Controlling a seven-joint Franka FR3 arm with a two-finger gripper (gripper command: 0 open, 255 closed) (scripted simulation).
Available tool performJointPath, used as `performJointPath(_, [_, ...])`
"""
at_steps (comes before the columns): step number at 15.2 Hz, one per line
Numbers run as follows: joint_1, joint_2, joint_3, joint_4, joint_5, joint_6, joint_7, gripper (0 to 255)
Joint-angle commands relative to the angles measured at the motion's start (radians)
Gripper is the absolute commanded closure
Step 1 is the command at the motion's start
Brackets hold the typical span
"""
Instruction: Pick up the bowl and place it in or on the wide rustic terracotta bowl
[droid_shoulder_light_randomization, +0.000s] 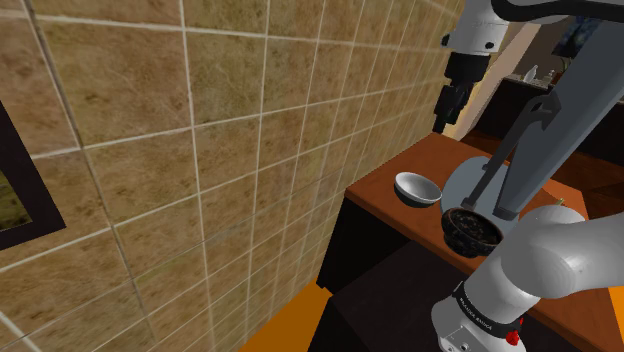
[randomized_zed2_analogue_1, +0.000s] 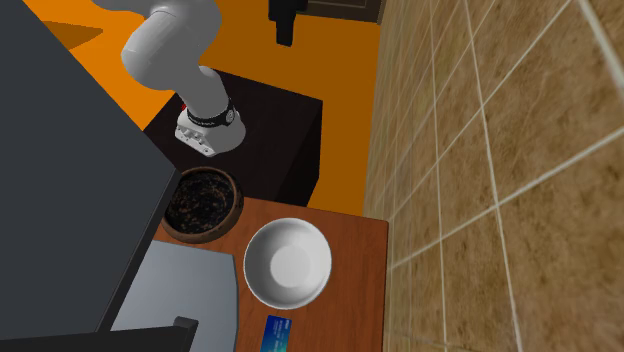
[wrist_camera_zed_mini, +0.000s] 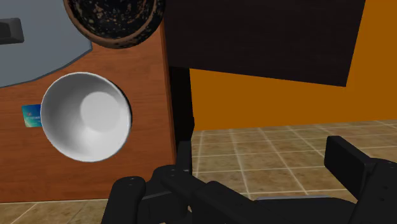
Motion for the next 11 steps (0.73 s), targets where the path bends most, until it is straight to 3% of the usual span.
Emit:
performJointPath(1, [0.000,0.000,0.000,0.000,0.000,0.000,0.000,0])
performJointPath(11, [-0.038,0.023,-0.175,-0.251,-0.113,0.321,-0.178,0])
